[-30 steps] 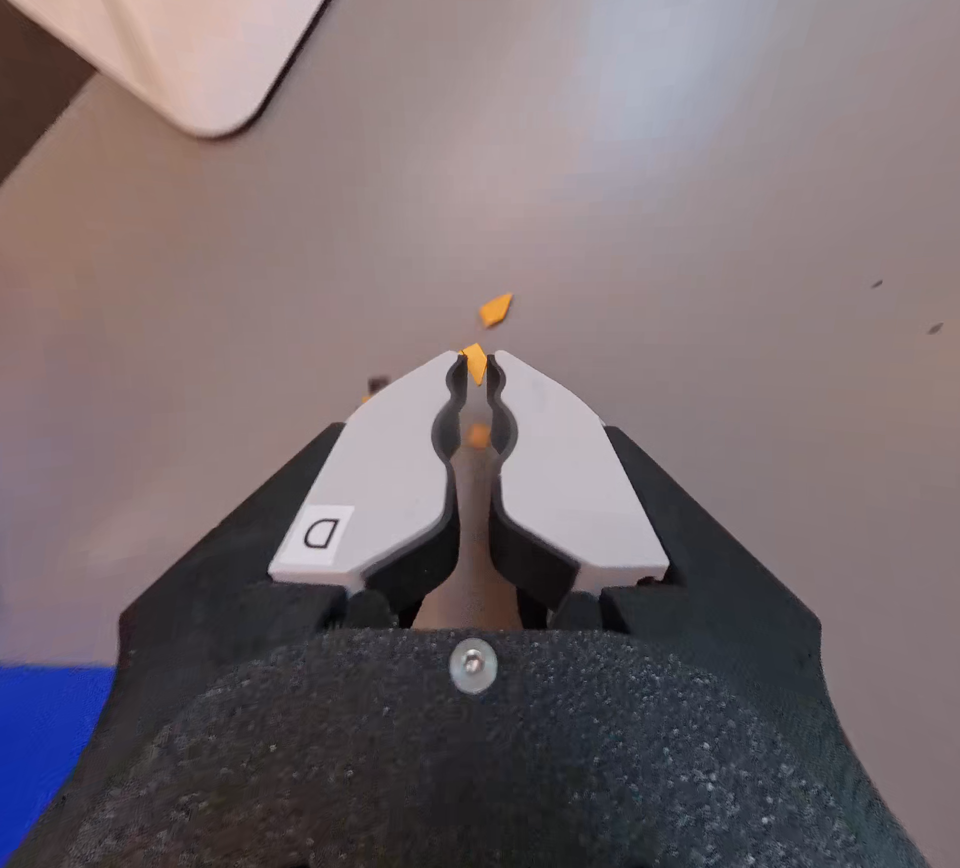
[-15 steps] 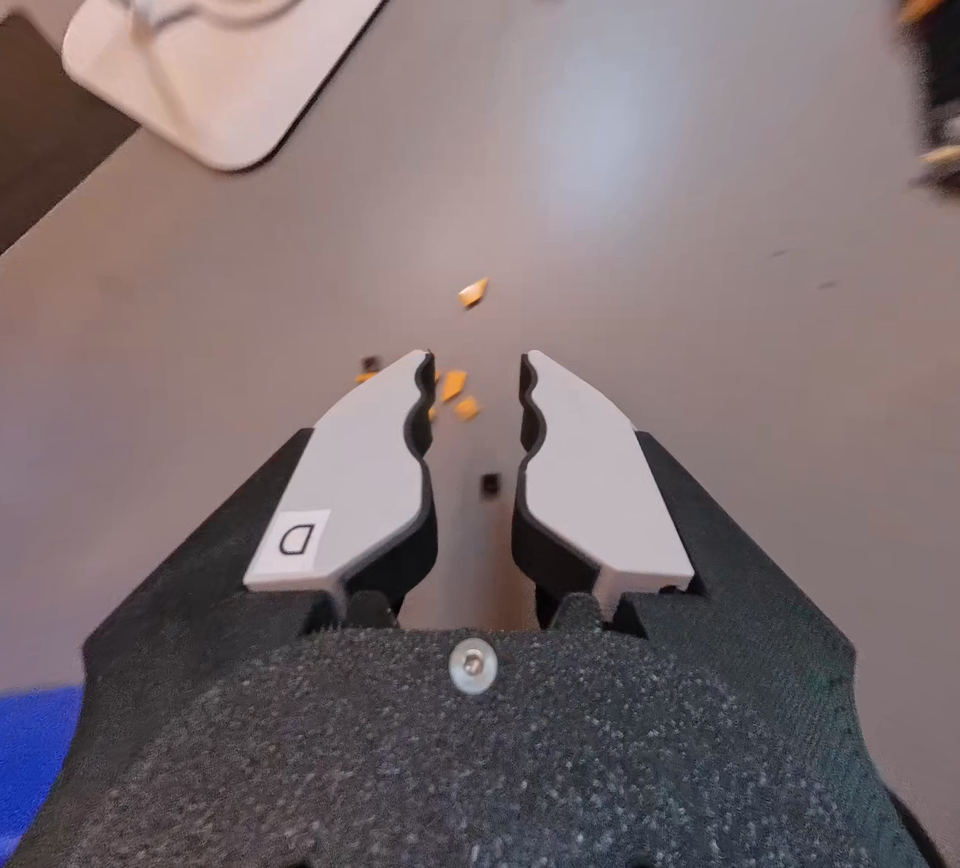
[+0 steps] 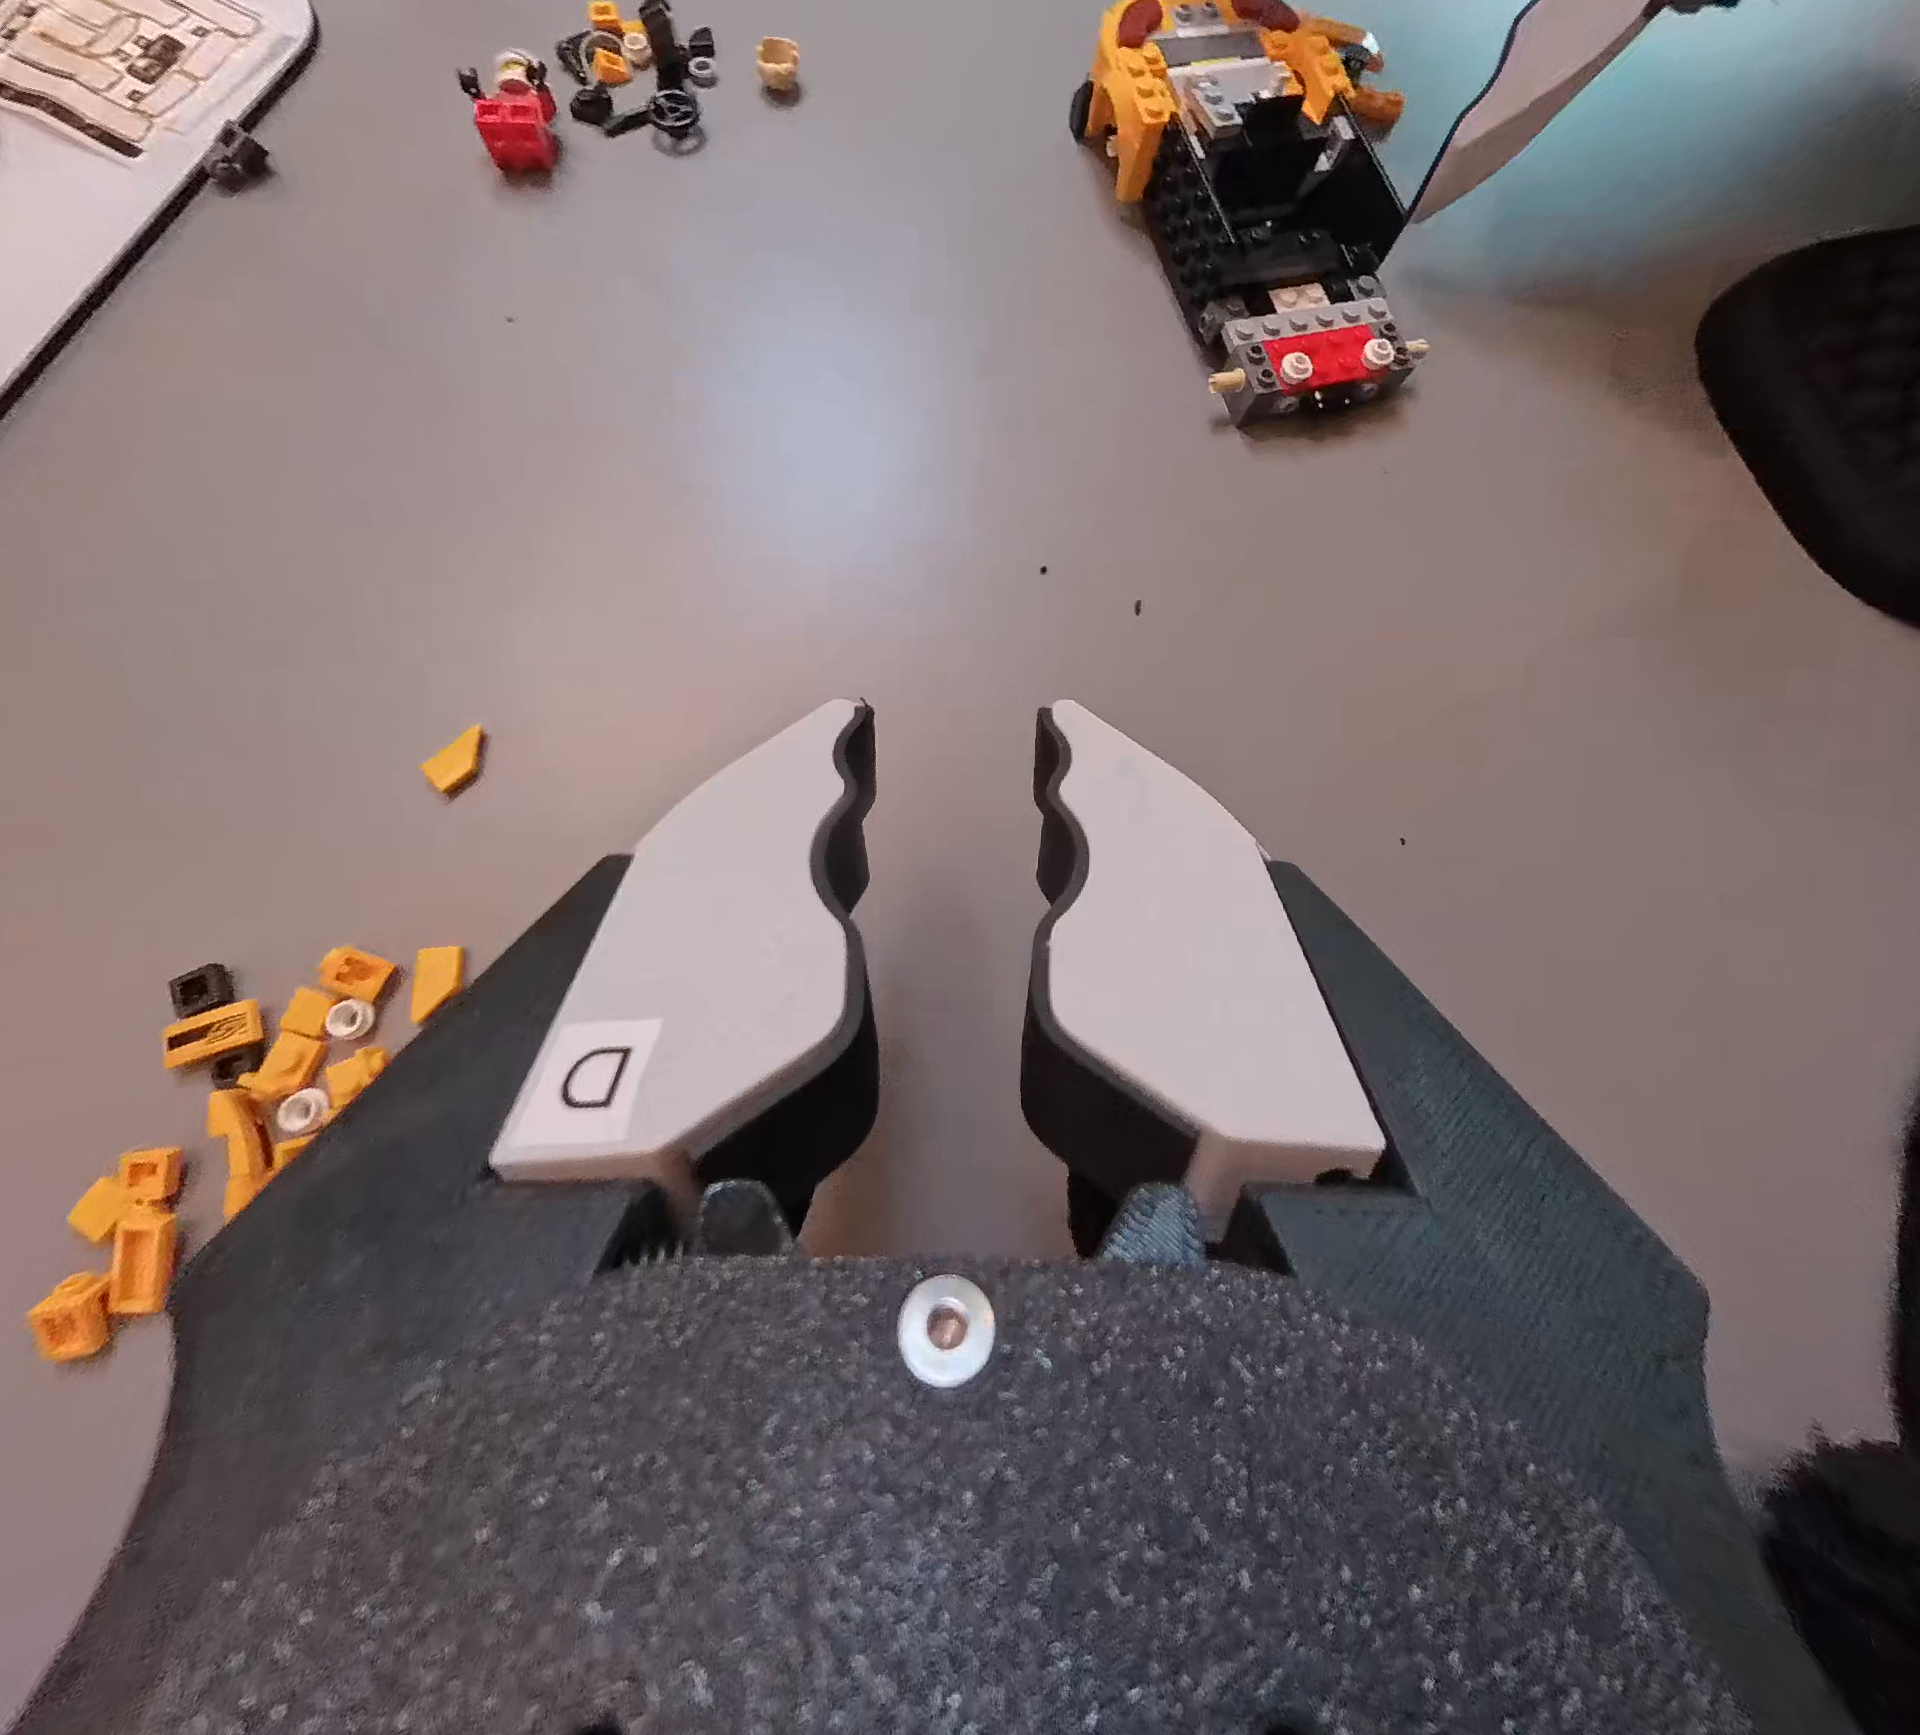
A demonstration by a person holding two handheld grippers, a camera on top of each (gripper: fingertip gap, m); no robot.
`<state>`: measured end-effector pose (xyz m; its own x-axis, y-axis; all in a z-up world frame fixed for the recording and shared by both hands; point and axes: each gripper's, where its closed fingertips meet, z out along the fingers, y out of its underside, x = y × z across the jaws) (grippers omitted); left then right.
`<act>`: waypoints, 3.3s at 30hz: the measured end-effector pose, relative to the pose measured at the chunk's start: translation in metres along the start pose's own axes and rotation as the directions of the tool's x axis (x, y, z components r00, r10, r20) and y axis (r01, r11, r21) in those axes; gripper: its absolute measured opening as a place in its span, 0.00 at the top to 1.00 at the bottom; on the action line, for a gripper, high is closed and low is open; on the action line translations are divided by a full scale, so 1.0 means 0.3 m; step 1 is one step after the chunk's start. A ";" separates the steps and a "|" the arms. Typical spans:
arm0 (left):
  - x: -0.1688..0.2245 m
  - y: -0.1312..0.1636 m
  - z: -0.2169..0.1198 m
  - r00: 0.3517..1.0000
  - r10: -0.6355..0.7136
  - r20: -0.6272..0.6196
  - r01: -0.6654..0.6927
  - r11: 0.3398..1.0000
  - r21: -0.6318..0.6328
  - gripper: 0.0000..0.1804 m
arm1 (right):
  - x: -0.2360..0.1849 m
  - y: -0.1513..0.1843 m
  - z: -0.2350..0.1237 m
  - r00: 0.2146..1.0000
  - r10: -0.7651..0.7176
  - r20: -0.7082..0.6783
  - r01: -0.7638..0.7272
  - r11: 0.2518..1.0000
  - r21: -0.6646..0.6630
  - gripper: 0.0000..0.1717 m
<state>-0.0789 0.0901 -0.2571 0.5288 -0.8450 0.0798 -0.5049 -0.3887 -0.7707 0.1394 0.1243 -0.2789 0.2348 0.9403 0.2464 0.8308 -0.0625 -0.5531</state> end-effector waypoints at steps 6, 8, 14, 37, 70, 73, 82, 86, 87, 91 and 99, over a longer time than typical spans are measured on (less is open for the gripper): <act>0.002 -0.006 -0.017 0.999 0.030 0.012 -0.030 0.999 0.021 0.85 | 0.003 -0.019 0.072 0.999 0.015 0.034 -0.011 0.994 -0.111 0.42; -0.003 -0.013 -0.025 0.999 0.033 0.014 -0.034 0.999 0.038 0.86 | 0.035 -0.001 0.071 0.996 0.084 -0.015 -0.085 0.987 -0.135 0.42; -0.089 -0.087 -0.096 0.993 -0.032 0.118 0.006 0.977 0.213 0.87 | 0.069 0.051 0.042 0.977 0.189 -0.102 -0.205 0.960 -0.192 0.43; -0.153 -0.178 -0.252 0.969 -0.096 0.226 -0.019 0.888 0.459 0.91 | 1.014 -0.703 0.022 0.532 0.769 -0.356 -0.441 0.610 0.659 0.96; -0.143 -0.164 -0.232 0.975 -0.087 0.203 -0.012 0.898 0.441 0.92 | 0.933 -1.213 0.155 0.504 0.384 -0.774 0.088 0.869 0.488 0.54; -0.149 -0.166 -0.236 0.976 -0.093 0.197 -0.005 0.895 0.447 0.92 | 0.938 -1.170 0.119 0.519 0.452 -0.726 0.072 0.823 0.564 0.67; -0.153 -0.158 -0.193 0.979 -0.092 0.180 0.008 0.908 0.419 0.92 | 0.936 -1.072 0.038 0.591 0.574 -0.566 0.009 0.697 0.717 0.77; -0.168 -0.190 -0.182 0.981 -0.072 0.181 -0.009 0.912 0.411 0.91 | 0.938 -1.029 0.021 0.623 0.579 -0.525 -0.003 0.674 0.739 0.81; -0.175 -0.205 -0.183 0.981 -0.066 0.182 -0.015 0.911 0.412 0.91 | 0.944 -1.011 0.016 0.620 0.579 -0.530 -0.004 0.677 0.736 0.81; -0.227 -0.320 -0.210 0.977 -0.051 0.205 -0.045 0.897 0.439 0.88 | 0.971 -0.941 -0.009 0.607 0.584 -0.539 -0.010 0.684 0.730 0.85; -0.550 -0.706 -0.183 0.953 -0.149 0.264 -0.019 0.840 0.543 0.82 | 1.031 -0.823 -0.043 0.589 0.627 -0.511 -0.081 0.674 0.734 0.92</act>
<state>-0.0966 0.2916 -0.0721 0.7595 -0.6500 0.0238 -0.0636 -0.1107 -0.9918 0.0133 0.4264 -0.0558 0.9165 0.3436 0.2050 0.1708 0.1273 -0.9770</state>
